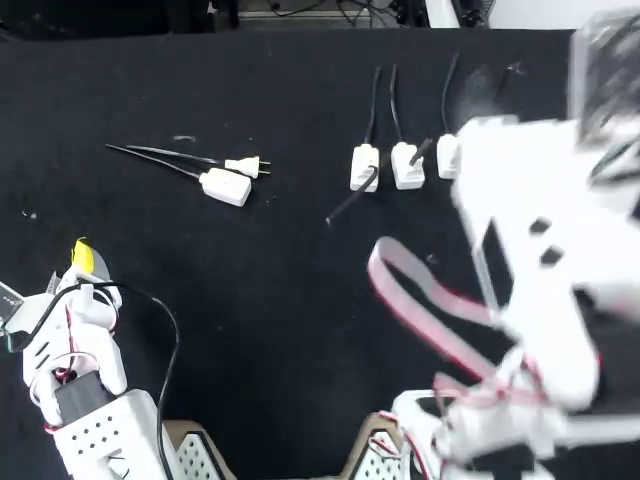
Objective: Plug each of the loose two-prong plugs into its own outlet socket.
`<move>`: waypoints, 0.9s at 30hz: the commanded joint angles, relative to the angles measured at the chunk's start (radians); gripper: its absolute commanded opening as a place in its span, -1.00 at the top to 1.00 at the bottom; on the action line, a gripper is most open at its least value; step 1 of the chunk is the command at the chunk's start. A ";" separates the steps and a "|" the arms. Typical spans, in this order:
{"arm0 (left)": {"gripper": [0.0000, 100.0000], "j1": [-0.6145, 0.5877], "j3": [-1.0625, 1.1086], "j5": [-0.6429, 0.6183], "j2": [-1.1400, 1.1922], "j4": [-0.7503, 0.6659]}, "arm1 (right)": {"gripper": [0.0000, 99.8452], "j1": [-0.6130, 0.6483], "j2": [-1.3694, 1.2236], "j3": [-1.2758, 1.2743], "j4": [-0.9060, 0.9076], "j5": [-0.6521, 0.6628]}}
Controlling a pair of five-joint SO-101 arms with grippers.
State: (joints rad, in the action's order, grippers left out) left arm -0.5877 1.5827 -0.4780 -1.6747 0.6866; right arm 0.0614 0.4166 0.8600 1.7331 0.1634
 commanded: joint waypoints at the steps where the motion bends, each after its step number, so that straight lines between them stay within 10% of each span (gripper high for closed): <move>1: 0.62 0.008 -0.033 -0.006 -0.011 -0.021 | 0.49 0.166 0.108 -0.240 -0.066 -0.006; 16: 0.62 0.010 -0.031 -0.006 -0.011 -0.018 | 0.49 0.532 0.223 -0.984 -0.290 -0.120; 27: 0.62 0.010 -0.031 -0.006 -0.011 -0.020 | 0.49 0.601 0.317 -1.747 -0.925 -0.018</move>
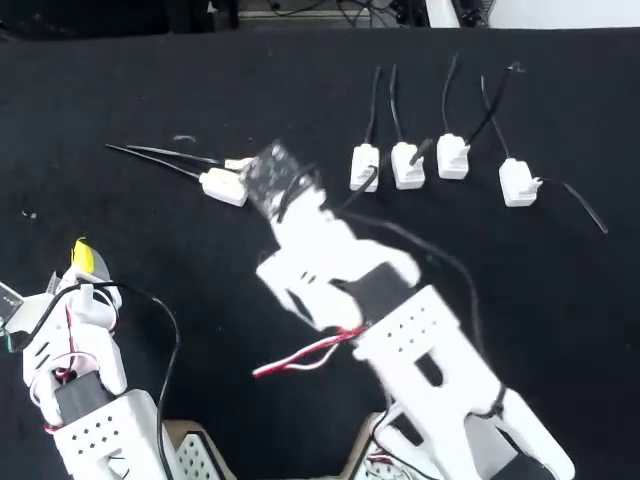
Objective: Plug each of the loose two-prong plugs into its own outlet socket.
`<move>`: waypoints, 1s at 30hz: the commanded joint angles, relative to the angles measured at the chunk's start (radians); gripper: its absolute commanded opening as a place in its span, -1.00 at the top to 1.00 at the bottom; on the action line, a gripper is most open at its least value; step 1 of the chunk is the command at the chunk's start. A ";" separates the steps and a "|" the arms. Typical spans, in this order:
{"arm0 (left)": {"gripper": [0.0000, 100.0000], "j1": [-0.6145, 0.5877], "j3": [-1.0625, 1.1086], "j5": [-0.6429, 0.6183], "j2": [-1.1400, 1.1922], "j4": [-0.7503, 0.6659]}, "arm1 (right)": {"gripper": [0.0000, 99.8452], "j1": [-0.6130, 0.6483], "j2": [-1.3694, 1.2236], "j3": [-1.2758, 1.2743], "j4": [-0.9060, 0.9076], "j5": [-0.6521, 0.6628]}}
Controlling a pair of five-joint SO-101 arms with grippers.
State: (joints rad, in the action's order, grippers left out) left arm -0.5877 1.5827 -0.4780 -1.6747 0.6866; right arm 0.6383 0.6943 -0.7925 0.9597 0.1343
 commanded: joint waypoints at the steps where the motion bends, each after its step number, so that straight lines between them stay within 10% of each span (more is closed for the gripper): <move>1: 0.62 0.010 -0.031 -0.006 -0.011 -0.017 | 0.49 0.025 0.039 -0.114 -0.167 0.011; 16: 0.62 0.240 -0.239 0.180 -0.002 0.103 | 0.49 0.020 0.039 -0.509 -0.680 0.015; 30: 0.62 0.298 -0.394 0.358 0.089 0.158 | 0.49 0.020 0.039 -0.530 -0.703 0.017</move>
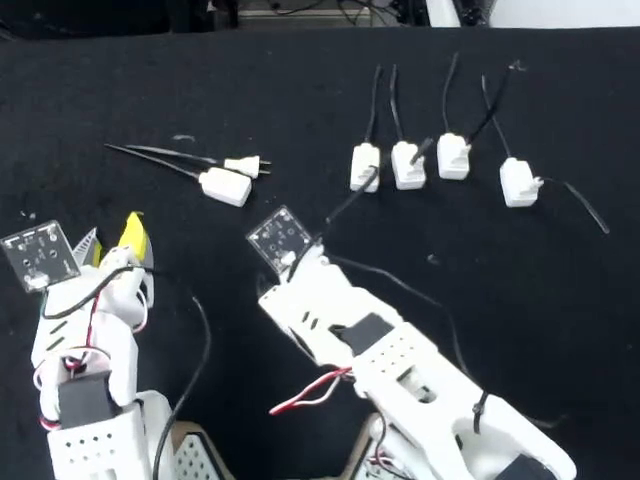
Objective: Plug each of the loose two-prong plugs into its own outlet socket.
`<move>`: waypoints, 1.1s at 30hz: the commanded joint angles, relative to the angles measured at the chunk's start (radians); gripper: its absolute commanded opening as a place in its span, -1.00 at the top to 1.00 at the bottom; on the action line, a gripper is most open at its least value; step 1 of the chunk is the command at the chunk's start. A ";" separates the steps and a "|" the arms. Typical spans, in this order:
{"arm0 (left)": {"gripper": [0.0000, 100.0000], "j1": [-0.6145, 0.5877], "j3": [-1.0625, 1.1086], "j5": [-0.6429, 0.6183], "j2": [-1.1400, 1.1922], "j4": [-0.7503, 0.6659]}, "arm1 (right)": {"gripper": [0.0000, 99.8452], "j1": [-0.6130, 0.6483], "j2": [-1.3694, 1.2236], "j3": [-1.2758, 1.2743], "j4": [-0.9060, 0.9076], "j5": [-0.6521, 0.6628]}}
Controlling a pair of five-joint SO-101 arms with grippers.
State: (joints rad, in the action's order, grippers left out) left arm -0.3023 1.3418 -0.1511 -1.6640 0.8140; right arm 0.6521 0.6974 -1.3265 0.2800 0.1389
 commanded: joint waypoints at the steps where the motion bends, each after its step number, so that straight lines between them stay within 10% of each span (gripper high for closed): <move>1: 0.62 0.013 -0.189 0.037 0.123 0.040 | 0.49 0.006 0.036 0.004 -0.023 0.012; 33: 0.46 0.074 -1.081 -0.092 1.505 0.282 | 0.49 0.005 0.038 -0.025 -0.025 0.006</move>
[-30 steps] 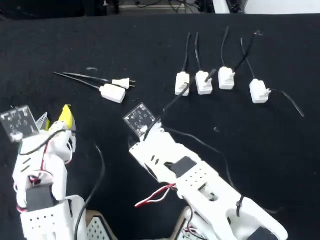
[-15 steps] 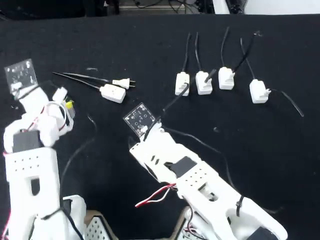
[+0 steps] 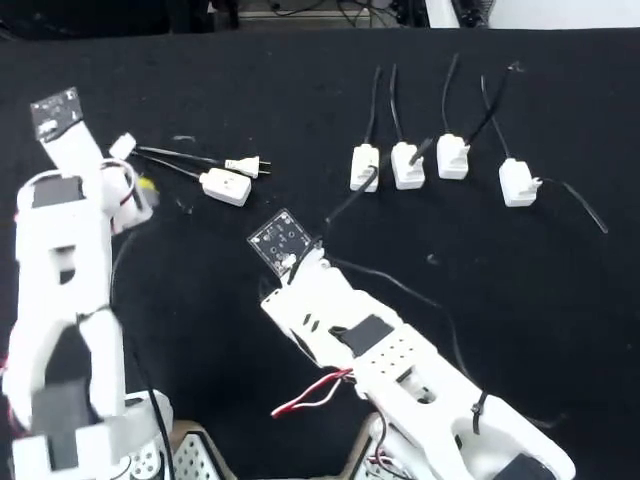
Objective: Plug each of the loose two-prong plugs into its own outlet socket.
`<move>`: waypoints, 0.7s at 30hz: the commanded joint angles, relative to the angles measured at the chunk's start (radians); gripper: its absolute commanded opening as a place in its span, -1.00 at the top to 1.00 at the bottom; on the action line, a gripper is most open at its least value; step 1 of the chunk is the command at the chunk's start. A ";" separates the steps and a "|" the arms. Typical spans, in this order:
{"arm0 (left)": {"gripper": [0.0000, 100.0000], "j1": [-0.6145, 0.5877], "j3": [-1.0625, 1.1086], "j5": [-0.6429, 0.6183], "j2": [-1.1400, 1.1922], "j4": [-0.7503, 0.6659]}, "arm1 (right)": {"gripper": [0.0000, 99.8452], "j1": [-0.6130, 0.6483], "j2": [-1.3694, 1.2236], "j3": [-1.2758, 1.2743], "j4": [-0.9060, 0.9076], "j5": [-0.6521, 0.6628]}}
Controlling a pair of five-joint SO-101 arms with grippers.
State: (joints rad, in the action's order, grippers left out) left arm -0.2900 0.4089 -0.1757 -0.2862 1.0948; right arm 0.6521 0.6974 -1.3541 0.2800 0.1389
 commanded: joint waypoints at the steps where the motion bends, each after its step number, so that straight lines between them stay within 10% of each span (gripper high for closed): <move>1: 0.46 0.088 -0.176 -0.083 0.172 -0.003 | 0.49 0.005 0.038 0.002 -0.025 0.006; 13: 0.45 0.177 -0.631 -0.428 0.694 0.000 | 0.49 0.006 0.042 0.005 -0.028 0.006; 21: 0.45 0.177 -0.866 -0.448 0.902 0.005 | 0.49 0.008 0.042 0.007 -0.029 0.006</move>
State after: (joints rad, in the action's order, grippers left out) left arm -0.1274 -0.3245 -0.6145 0.5854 1.0932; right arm 0.6521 0.7004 -1.3602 0.2770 0.1389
